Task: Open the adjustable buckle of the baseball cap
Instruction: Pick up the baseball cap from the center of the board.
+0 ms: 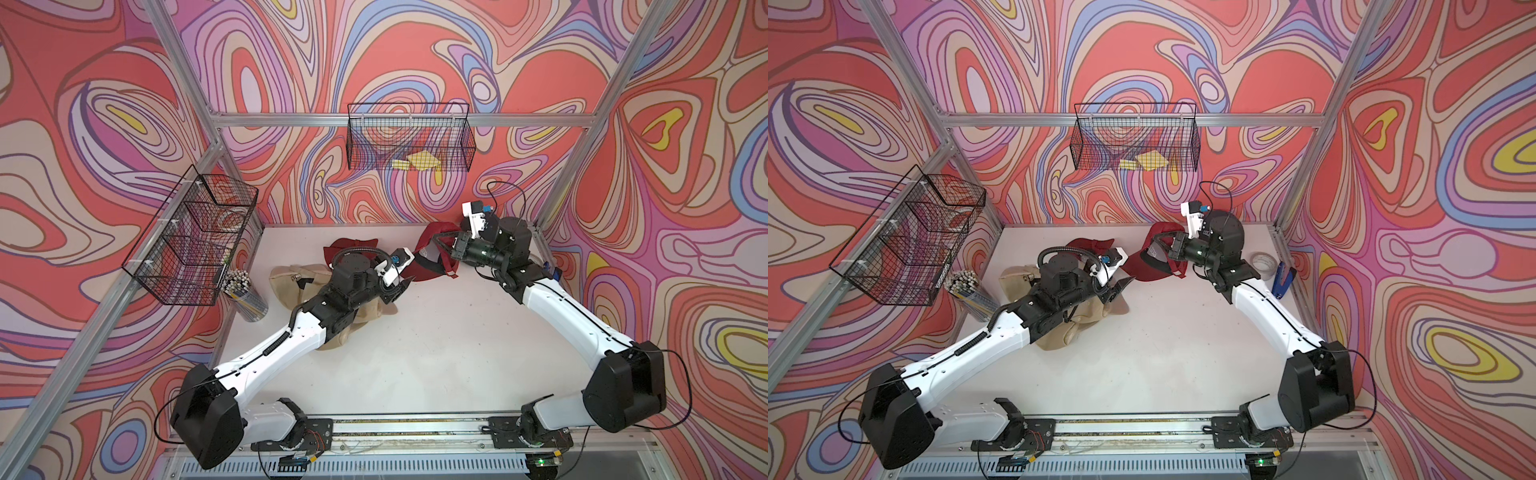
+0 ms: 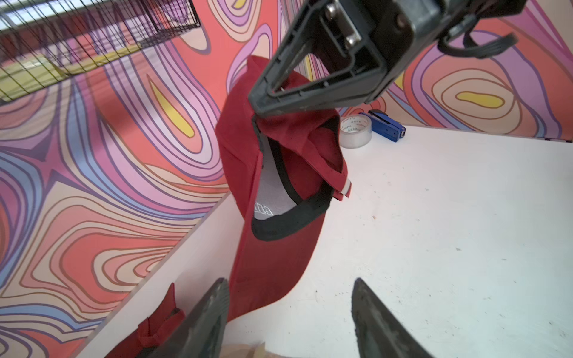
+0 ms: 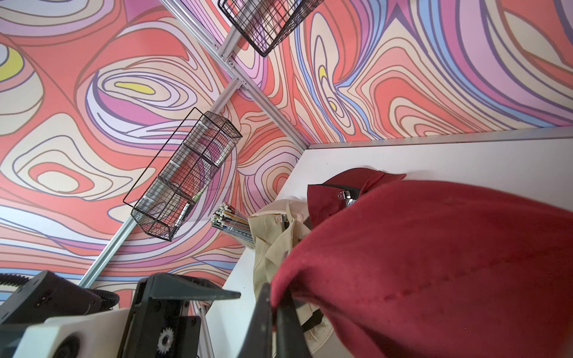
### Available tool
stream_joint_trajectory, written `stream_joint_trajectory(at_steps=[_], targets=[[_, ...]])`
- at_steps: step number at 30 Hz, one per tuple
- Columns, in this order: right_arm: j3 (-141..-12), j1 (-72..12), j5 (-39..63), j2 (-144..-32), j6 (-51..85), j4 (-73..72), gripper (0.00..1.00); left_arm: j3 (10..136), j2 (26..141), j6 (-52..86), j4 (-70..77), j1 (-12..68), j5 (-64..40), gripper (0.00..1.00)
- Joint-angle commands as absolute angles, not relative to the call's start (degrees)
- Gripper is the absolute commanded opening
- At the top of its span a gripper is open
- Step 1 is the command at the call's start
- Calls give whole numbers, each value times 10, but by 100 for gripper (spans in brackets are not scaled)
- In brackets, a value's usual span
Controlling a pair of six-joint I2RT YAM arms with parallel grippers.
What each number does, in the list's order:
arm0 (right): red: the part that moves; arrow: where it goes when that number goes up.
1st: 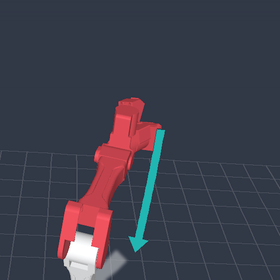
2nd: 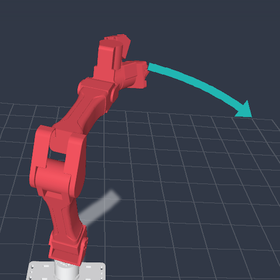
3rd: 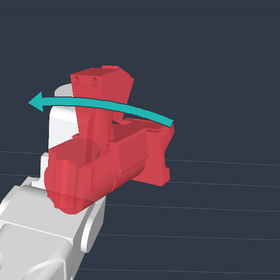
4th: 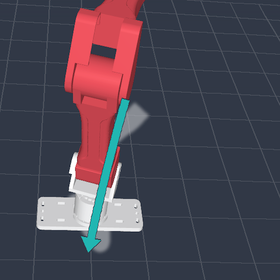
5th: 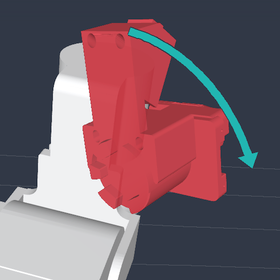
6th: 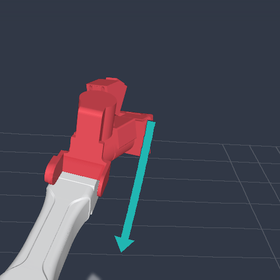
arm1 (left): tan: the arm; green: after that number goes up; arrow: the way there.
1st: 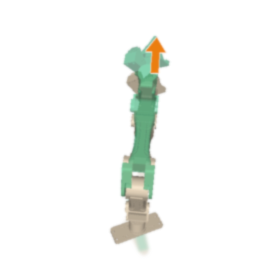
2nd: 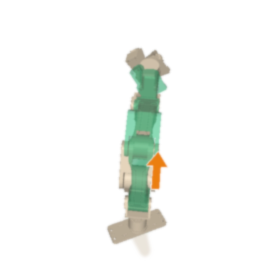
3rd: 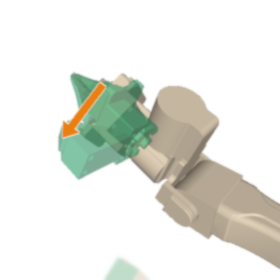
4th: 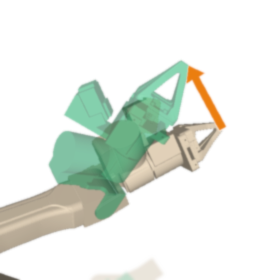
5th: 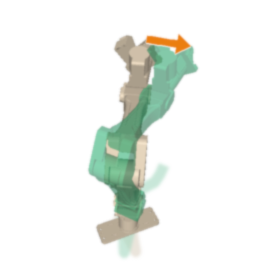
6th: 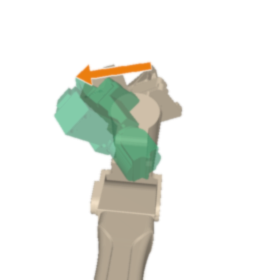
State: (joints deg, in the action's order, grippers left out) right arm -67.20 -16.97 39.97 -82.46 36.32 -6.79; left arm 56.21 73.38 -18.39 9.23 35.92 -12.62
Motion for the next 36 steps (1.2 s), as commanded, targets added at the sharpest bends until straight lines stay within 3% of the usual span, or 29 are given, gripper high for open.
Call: stream_joint_trajectory(at_steps=[1,11,29,32,36], targets=[[-694,-174,407,-833,360,-72,0,555,725,-186,117,336,-146,62],[-698,-181,427,-830,359,-67,0,588,768,-219,60,323,-247,61],[-707,-200,490,-845,378,-72,0,584,767,-233,62,309,-230,61],[-709,-205,494,-846,378,-73,0,584,769,-237,58,302,-234,57],[-712,-210,494,-847,374,-69,0,592,776,-238,47,300,-238,45]])
